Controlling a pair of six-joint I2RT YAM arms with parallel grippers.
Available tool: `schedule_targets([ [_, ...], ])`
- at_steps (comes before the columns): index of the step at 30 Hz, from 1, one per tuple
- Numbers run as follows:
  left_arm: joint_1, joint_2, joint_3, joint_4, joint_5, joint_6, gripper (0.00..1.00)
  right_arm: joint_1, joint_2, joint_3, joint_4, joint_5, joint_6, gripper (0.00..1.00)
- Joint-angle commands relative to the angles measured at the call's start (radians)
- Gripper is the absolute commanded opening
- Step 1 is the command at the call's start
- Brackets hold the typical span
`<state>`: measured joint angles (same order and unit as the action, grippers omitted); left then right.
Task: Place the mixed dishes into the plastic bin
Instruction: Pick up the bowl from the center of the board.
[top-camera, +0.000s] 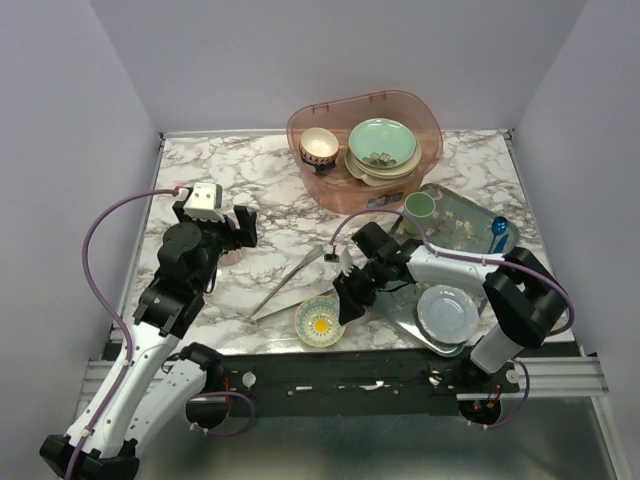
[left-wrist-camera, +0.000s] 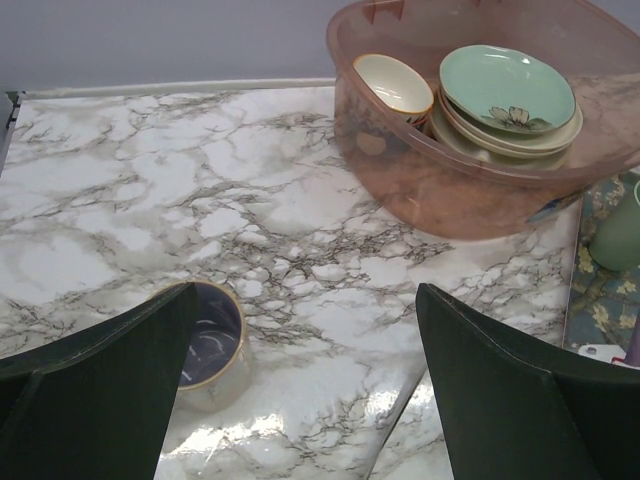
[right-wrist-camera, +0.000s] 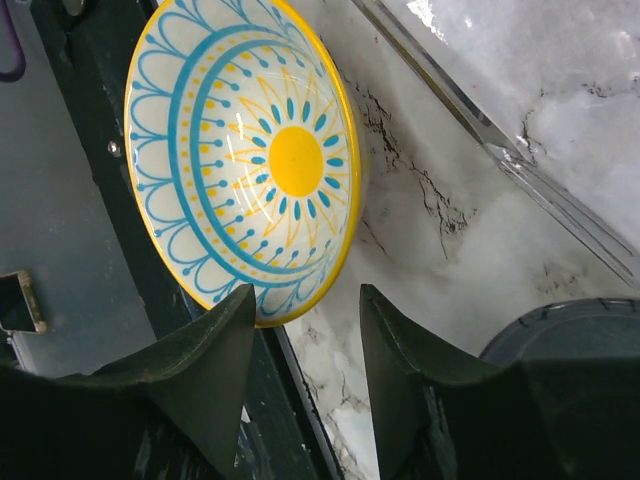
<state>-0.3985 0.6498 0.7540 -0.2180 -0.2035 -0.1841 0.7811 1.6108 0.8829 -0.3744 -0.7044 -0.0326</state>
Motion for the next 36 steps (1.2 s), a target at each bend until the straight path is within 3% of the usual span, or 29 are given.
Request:
schedule_targets([
  [1,0.010,-0.010,-0.007,0.025,-0.025,0.006,0.99,0.026,0.044,0.045,0.031,-0.001,0.055,0.53],
  [9,0.012,-0.007,-0.005,0.025,0.024,0.006,0.99,0.029,0.066,0.057,0.035,0.020,0.053,0.17],
  [18,0.017,-0.004,-0.004,0.028,0.160,0.005,0.99,0.027,-0.002,0.044,0.032,0.033,-0.038,0.01],
  [28,0.032,0.034,0.007,0.049,0.435,-0.049,0.99,0.020,-0.031,0.212,-0.237,-0.064,-0.352,0.00],
  [36,0.039,0.082,-0.010,0.114,0.596,-0.129,0.99,-0.140,-0.150,0.231,-0.270,-0.093,-0.372,0.00],
])
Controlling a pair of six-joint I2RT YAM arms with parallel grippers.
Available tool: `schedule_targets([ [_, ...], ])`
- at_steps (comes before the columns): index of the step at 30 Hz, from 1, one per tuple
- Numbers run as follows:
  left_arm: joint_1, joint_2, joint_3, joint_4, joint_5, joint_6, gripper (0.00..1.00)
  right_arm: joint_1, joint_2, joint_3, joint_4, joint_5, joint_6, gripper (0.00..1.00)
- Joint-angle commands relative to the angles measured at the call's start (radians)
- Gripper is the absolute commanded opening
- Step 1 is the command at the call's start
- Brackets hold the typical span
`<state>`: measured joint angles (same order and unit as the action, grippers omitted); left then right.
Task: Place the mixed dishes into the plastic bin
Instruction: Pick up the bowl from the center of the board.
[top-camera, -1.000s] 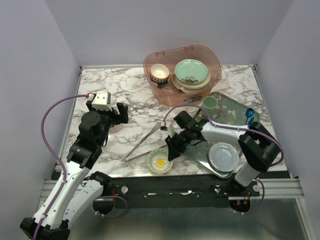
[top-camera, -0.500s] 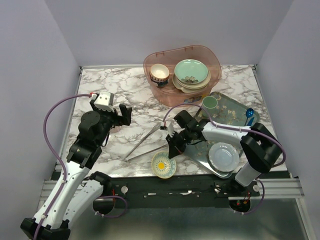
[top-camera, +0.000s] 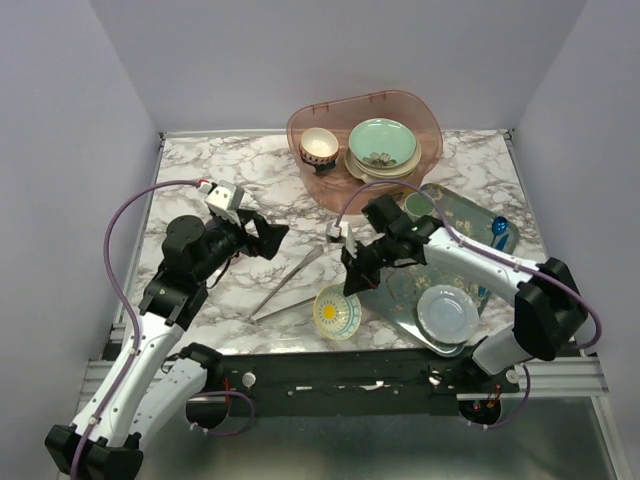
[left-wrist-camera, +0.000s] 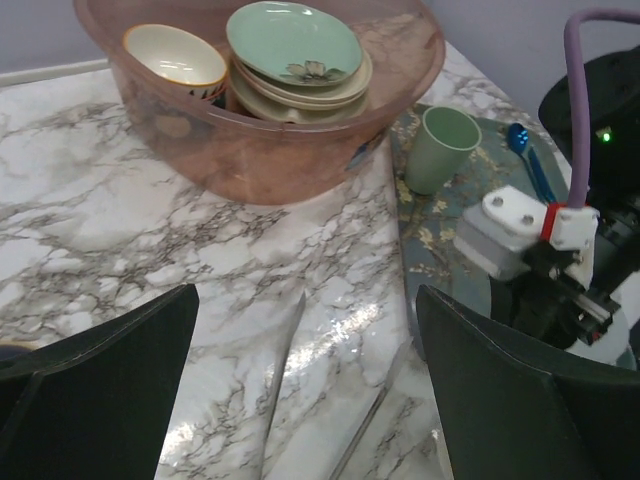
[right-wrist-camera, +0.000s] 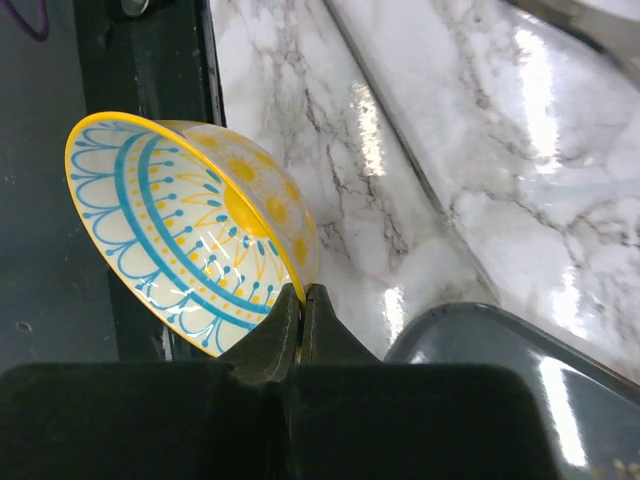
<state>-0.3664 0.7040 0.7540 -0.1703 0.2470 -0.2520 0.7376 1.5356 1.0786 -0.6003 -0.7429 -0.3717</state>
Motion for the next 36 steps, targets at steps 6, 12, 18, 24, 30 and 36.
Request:
schedule_targets([
  [6,0.007,0.107,-0.024,0.137,0.235,-0.216,0.99,-0.236,-0.181,-0.011,0.054,0.014,0.094,0.00],
  [12,-0.064,0.149,-0.036,0.152,0.171,-0.322,0.99,-0.305,-0.255,-0.066,0.167,0.143,0.232,0.00],
  [18,-0.308,0.207,0.007,0.079,-0.154,-0.317,0.99,-0.322,-0.273,-0.092,0.197,0.206,0.280,0.00],
  [24,-0.554,0.365,0.155,-0.090,-0.556,-0.299,0.97,-0.326,-0.279,-0.094,0.201,0.215,0.293,0.00],
  [30,-0.687,0.570,0.316,-0.238,-0.825,-0.270,0.77,-0.334,-0.295,-0.098,0.201,0.212,0.295,0.00],
  [36,-0.749,0.701,0.430,-0.336,-0.969,-0.244,0.55,-0.337,-0.305,-0.101,0.201,0.215,0.301,0.00],
])
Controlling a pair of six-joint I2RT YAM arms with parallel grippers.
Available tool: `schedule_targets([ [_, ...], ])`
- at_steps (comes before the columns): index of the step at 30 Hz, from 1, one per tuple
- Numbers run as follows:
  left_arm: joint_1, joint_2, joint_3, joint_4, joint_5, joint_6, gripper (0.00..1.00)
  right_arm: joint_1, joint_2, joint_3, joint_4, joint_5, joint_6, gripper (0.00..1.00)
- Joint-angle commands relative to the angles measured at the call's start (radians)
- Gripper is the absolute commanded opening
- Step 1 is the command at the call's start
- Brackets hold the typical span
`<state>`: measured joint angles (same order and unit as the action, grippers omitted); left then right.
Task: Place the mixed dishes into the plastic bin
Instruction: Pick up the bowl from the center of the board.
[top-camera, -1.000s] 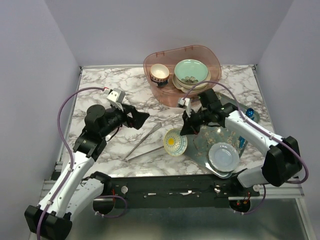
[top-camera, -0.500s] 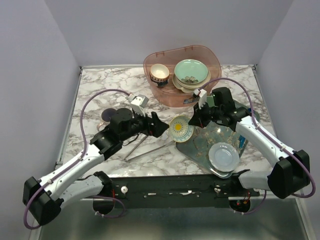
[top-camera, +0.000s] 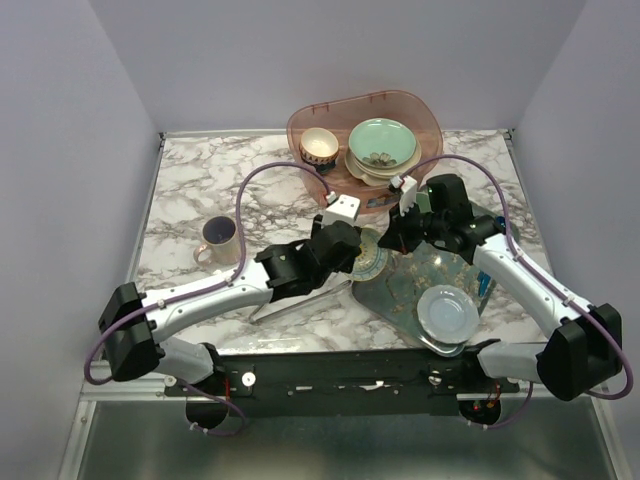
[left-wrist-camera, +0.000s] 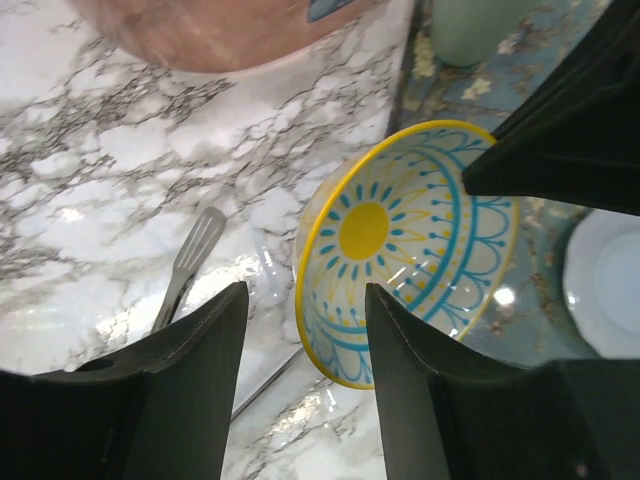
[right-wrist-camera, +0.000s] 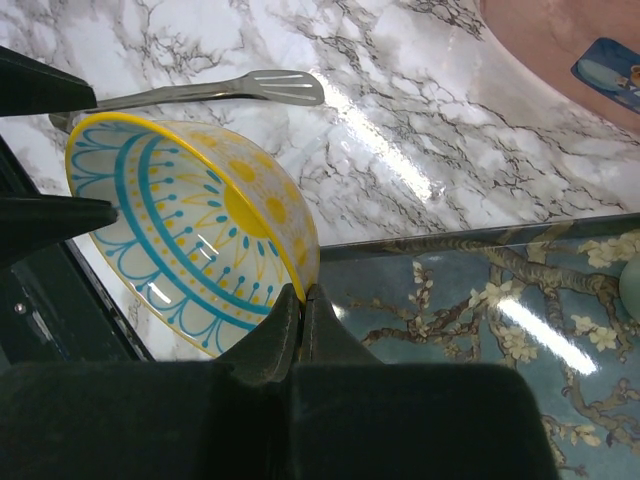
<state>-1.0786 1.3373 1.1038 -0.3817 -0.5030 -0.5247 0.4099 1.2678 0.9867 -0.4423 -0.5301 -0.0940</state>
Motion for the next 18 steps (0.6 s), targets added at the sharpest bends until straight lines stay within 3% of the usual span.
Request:
schedule_targets([
  [1,-0.049,0.082,0.093,-0.138,-0.230,0.032,0.54,-0.008,-0.041,-0.010,0.043,0.002,0.023,0.00],
  [9,-0.064,0.174,0.177,-0.215,-0.255,0.057,0.26,-0.011,-0.054,-0.013,0.045,-0.016,0.027,0.00],
  [18,-0.060,0.189,0.185,-0.175,-0.195,0.075,0.29,-0.020,-0.079,-0.016,0.043,-0.074,0.014,0.00],
])
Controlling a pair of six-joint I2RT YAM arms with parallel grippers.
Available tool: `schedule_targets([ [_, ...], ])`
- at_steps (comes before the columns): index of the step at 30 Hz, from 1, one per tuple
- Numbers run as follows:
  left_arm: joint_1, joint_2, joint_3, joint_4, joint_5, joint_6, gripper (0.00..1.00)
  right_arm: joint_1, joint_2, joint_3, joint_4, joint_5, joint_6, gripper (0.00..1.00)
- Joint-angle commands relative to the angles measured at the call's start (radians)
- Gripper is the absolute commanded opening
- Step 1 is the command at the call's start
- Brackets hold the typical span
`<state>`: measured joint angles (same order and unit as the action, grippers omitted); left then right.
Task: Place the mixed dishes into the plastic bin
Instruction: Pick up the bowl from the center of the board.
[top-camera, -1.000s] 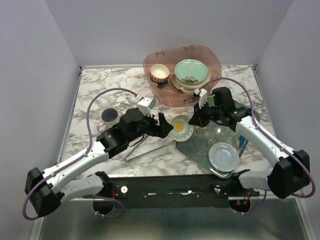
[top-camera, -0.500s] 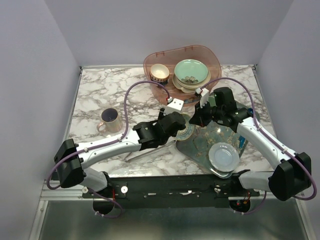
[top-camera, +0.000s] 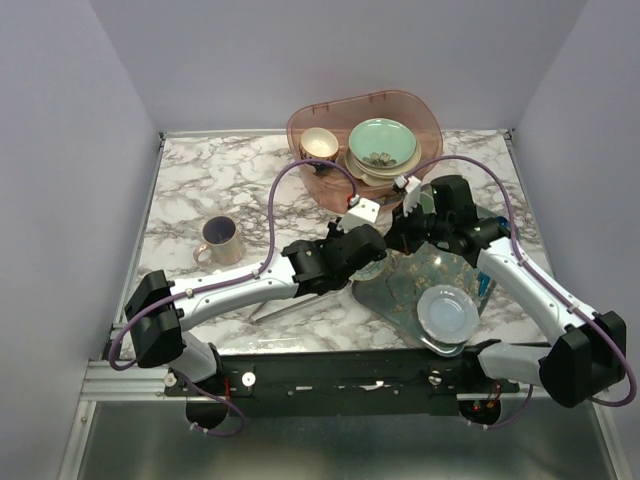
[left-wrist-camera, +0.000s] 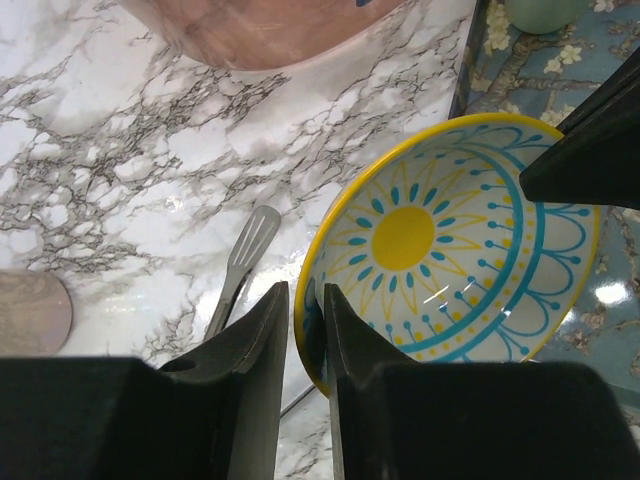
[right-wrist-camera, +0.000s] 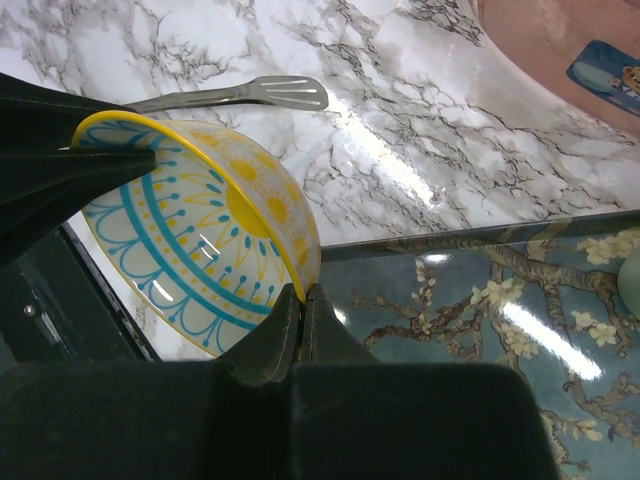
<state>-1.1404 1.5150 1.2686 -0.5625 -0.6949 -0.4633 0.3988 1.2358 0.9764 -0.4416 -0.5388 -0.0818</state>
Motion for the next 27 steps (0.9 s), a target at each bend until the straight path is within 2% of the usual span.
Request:
schedule_targets([
  [1,0.008,0.011,0.021,0.006,0.003,0.015,0.29,-0.011,-0.052,-0.007,0.043,-0.069,0.002,0.00],
  [5,0.024,0.011,0.023,0.012,0.037,0.020,0.29,-0.017,-0.056,-0.008,0.043,-0.093,-0.004,0.00],
  [8,0.031,0.010,0.026,0.015,0.057,0.032,0.25,-0.020,-0.061,-0.010,0.043,-0.108,-0.007,0.00],
  [9,0.036,0.010,0.031,0.016,0.064,0.035,0.17,-0.020,-0.062,-0.010,0.043,-0.112,-0.009,0.00],
  [12,0.053,0.002,0.037,0.018,0.084,0.044,0.00,-0.028,-0.065,-0.010,0.041,-0.141,-0.021,0.00],
  [15,0.083,-0.022,0.037,0.026,0.104,0.054,0.00,-0.038,-0.076,-0.007,0.034,-0.180,-0.041,0.24],
  [16,0.096,-0.039,0.037,0.027,0.116,0.055,0.00,-0.041,-0.078,-0.005,0.029,-0.193,-0.055,0.39],
  [18,0.148,-0.058,0.035,0.032,0.165,0.064,0.00,-0.054,-0.084,-0.002,0.015,-0.233,-0.065,0.52],
  [19,0.165,-0.076,0.037,0.035,0.179,0.069,0.00,-0.058,-0.094,-0.001,0.012,-0.245,-0.073,0.62],
  [22,0.256,-0.105,0.049,0.044,0.257,0.086,0.00,-0.081,-0.128,-0.004,0.009,-0.288,-0.085,0.80],
  [25,0.341,-0.108,0.089,0.046,0.322,0.103,0.00,-0.106,-0.157,-0.010,0.009,-0.329,-0.099,0.86],
  [27,0.389,-0.102,0.142,0.047,0.353,0.106,0.00,-0.121,-0.182,-0.016,0.009,-0.354,-0.105,0.87],
])
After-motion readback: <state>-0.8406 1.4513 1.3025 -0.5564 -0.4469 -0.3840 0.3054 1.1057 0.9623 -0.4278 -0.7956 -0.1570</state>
